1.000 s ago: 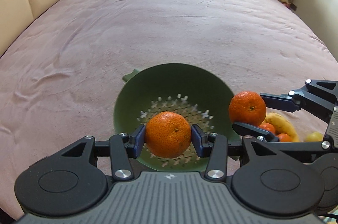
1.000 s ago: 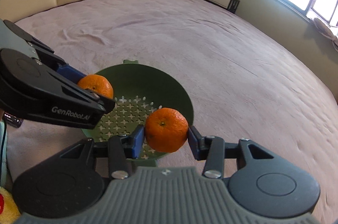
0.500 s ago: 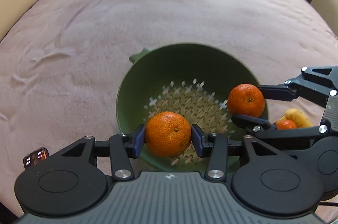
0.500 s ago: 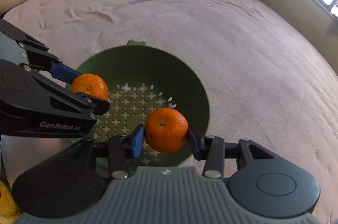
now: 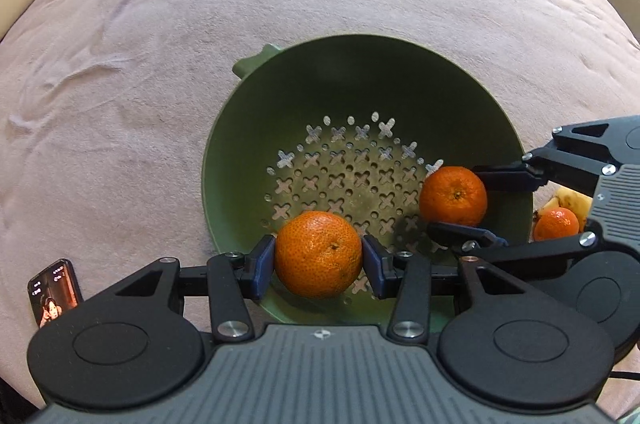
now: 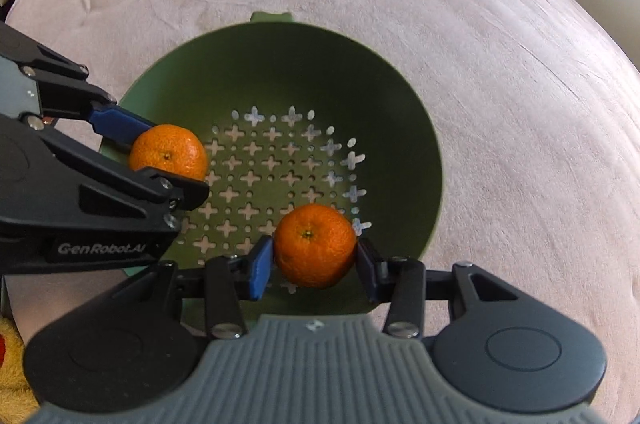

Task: Organize fruits
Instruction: 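Open both tools to drop the mandarins into the colander, then withdraw both open tools from the colander back toward the fruit pile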

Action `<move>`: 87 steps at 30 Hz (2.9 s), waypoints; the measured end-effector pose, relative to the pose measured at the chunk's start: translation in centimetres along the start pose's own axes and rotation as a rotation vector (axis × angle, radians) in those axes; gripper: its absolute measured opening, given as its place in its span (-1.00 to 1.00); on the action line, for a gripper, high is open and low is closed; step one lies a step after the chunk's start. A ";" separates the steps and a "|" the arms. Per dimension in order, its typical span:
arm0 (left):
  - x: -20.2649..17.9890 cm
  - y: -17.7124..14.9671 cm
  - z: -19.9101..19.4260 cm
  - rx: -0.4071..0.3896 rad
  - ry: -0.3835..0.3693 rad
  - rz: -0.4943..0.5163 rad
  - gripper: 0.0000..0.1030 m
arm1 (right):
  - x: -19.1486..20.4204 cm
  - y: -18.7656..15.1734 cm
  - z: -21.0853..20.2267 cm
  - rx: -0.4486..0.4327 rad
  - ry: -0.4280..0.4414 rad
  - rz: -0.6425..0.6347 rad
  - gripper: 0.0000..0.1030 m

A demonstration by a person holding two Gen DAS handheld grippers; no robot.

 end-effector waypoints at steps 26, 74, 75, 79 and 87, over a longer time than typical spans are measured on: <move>-1.2 0.7 -2.9 -0.038 -0.051 -0.024 0.24 | 0.8 0.7 -2.3 -0.017 -0.049 -0.055 0.03; -12.8 -7.5 -8.0 -0.211 -0.295 0.285 0.33 | -1.4 -20.1 -15.3 -0.189 -0.461 0.647 0.45; -12.9 -7.8 -7.8 -0.204 -0.298 0.283 0.33 | -1.5 -20.4 -15.3 -0.186 -0.466 0.656 0.45; -13.1 -8.7 -6.9 -0.169 -0.309 0.301 0.33 | -1.5 -21.6 -15.0 -0.164 -0.479 0.669 0.45; -14.1 -10.2 -5.5 -0.126 -0.327 0.358 0.33 | -1.3 -22.6 -13.5 -0.122 -0.414 0.685 0.44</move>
Point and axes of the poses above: each gripper's, at about its wrist camera, not at the fingertips, and z roughly the way its jaws point, x to its left, y to its top, the point moved 8 cm from there along z, roughly the way its jaws point, and after that the axes turned 3 degrees about -y, right-handed, at the moved point
